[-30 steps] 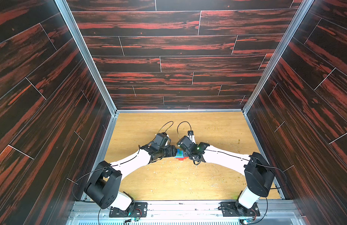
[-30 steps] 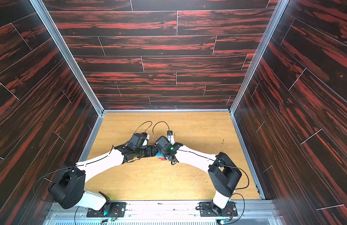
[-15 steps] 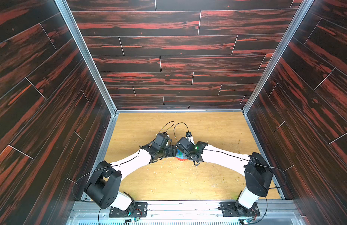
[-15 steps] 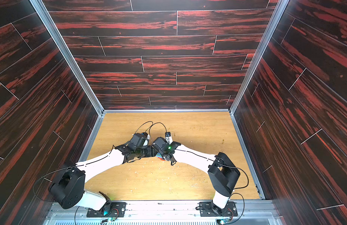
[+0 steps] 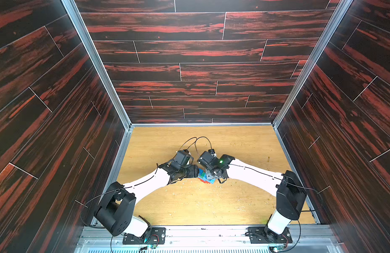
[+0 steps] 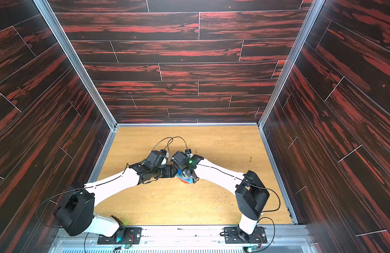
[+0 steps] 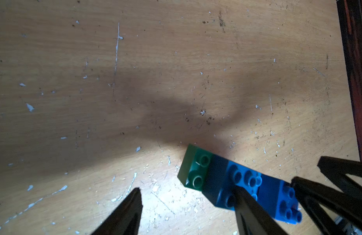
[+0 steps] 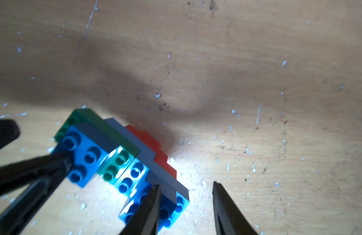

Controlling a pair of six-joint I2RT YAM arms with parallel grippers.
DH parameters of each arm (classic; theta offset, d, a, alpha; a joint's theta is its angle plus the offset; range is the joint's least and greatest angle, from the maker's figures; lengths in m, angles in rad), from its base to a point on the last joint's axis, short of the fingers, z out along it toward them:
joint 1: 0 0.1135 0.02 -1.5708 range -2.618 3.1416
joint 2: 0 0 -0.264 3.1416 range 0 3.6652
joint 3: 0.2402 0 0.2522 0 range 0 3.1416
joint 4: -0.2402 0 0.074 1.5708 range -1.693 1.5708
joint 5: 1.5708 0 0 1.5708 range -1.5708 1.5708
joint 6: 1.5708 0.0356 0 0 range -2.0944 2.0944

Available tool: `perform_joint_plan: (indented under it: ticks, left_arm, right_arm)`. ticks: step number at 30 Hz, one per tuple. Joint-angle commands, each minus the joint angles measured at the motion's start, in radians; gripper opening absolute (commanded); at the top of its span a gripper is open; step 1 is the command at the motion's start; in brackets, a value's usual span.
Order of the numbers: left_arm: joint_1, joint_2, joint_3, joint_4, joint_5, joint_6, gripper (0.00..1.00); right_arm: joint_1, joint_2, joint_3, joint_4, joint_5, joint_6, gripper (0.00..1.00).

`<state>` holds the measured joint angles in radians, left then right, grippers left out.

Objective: Assemble a heart with lego
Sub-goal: Assemble the lego brick with the lego brick.

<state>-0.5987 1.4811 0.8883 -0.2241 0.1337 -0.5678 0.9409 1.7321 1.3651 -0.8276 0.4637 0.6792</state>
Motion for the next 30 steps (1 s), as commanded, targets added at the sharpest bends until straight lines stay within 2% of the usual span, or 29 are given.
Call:
perform_joint_plan:
  ticks: [1, 7, 15, 23, 30]
  left_arm:
    - [-0.017, 0.006, -0.011, -0.095, -0.019, 0.026, 0.74]
    - [-0.023, 0.016, -0.003, -0.1, -0.024, 0.029, 0.74]
    - [-0.026, 0.024, 0.008, -0.111, -0.025, 0.034, 0.74]
    - [-0.028, 0.029, 0.015, -0.116, -0.029, 0.034, 0.74]
    - [-0.03, 0.031, 0.017, -0.119, -0.031, 0.034, 0.74]
  right_arm:
    - [-0.008, -0.048, -0.007, -0.019, -0.093, -0.019, 0.47]
    - [-0.035, -0.068, 0.002, -0.035, -0.09, -0.025, 0.48]
    - [-0.111, -0.08, -0.043, 0.02, -0.167, -0.055, 0.49]
    - [-0.122, -0.058, -0.025, 0.047, -0.217, -0.069, 0.52]
    - [-0.128, -0.029, -0.049, 0.045, -0.203, -0.066, 0.53]
